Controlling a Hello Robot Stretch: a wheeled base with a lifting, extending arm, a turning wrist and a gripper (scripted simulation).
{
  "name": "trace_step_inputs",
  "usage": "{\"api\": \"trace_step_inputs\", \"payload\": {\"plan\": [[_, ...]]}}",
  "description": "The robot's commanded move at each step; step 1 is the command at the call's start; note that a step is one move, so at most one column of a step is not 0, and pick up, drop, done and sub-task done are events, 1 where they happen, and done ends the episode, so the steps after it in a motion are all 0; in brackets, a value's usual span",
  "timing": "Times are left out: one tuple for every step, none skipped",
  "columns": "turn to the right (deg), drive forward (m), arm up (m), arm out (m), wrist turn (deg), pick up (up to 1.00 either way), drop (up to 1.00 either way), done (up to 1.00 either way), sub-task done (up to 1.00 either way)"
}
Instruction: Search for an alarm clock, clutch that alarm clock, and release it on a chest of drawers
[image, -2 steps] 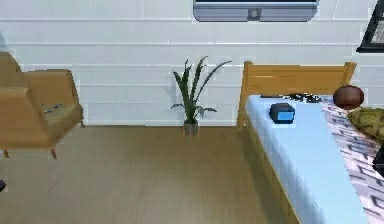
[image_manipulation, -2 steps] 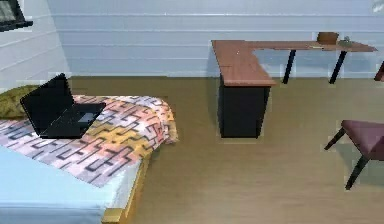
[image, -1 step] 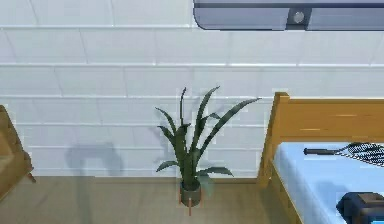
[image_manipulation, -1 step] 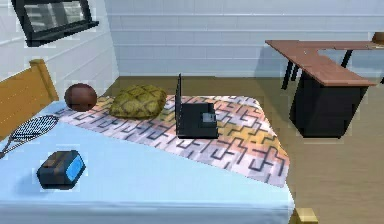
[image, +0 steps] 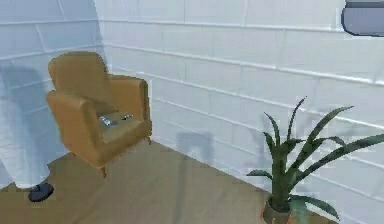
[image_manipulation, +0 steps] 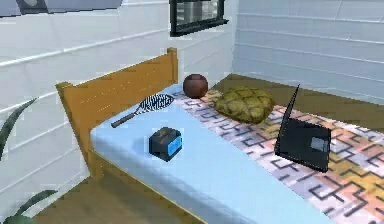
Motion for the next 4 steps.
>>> {"api": "trace_step_inputs", "payload": {"plan": [[45.0,0.00,0.00,0.00,0.0,0.00,0.00,0.00,0.00],[45.0,0.00,0.00,0.00,0.0,0.00,0.00,0.00,0.00],[42.0,0.00,0.00,0.00,0.0,0.00,0.00,0.00,0.00],[0.0,0.30,0.00,0.00,0.0,0.00,0.00,0.00,0.00]]}}
